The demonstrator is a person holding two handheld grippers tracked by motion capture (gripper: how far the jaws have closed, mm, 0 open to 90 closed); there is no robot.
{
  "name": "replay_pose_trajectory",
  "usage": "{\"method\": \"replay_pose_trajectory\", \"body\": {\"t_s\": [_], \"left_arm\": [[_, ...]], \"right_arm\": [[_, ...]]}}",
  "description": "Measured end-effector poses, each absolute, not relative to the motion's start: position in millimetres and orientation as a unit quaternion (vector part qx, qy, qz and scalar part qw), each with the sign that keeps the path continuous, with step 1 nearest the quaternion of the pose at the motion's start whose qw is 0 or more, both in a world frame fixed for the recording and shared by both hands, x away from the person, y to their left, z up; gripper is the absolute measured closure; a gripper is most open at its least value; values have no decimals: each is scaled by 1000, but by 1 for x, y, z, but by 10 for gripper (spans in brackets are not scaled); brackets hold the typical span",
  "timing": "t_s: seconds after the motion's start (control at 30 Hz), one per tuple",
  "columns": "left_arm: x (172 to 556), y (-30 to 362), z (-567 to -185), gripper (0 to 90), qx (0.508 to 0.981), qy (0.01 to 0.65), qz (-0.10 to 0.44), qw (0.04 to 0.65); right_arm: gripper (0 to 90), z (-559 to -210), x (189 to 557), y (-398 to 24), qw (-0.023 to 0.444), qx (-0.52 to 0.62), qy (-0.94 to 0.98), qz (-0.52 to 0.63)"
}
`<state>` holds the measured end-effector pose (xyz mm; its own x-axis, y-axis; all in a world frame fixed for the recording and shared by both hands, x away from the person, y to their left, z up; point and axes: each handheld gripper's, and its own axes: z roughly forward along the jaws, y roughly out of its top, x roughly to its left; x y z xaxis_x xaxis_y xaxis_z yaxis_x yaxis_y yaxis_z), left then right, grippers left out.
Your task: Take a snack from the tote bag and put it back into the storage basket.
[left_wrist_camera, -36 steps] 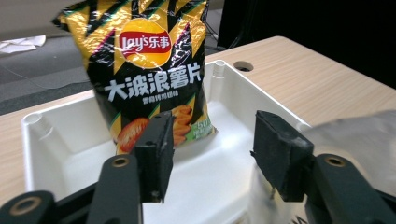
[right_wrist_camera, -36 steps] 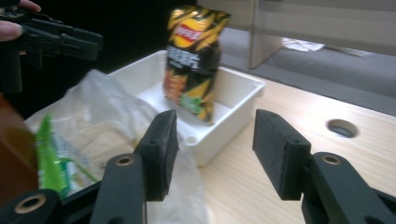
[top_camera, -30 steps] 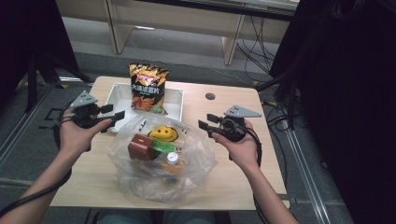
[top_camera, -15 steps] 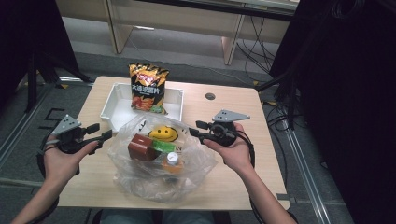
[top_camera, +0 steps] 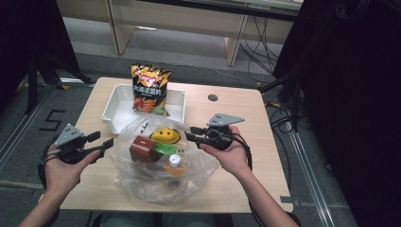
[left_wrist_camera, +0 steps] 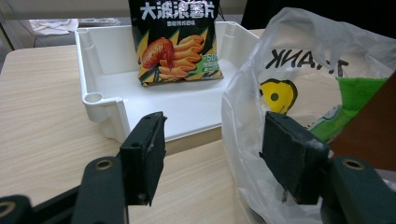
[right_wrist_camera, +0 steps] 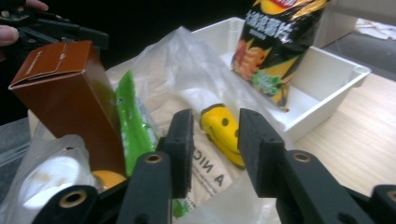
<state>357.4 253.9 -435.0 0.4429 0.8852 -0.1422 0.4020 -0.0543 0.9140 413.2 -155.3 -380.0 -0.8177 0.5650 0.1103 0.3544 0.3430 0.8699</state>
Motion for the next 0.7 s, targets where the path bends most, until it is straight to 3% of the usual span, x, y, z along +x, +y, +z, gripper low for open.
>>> {"method": "replay_pose_trajectory", "body": {"t_s": [0.27, 0.7], "left_arm": [[348, 254, -436, 391, 686, 468, 244, 501], [350, 253, -437, 391, 691, 464, 243, 499]], "right_arm": [[671, -384, 415, -139, 95, 257, 825, 494], [534, -394, 417, -122, 32, 260, 843, 470]]}}
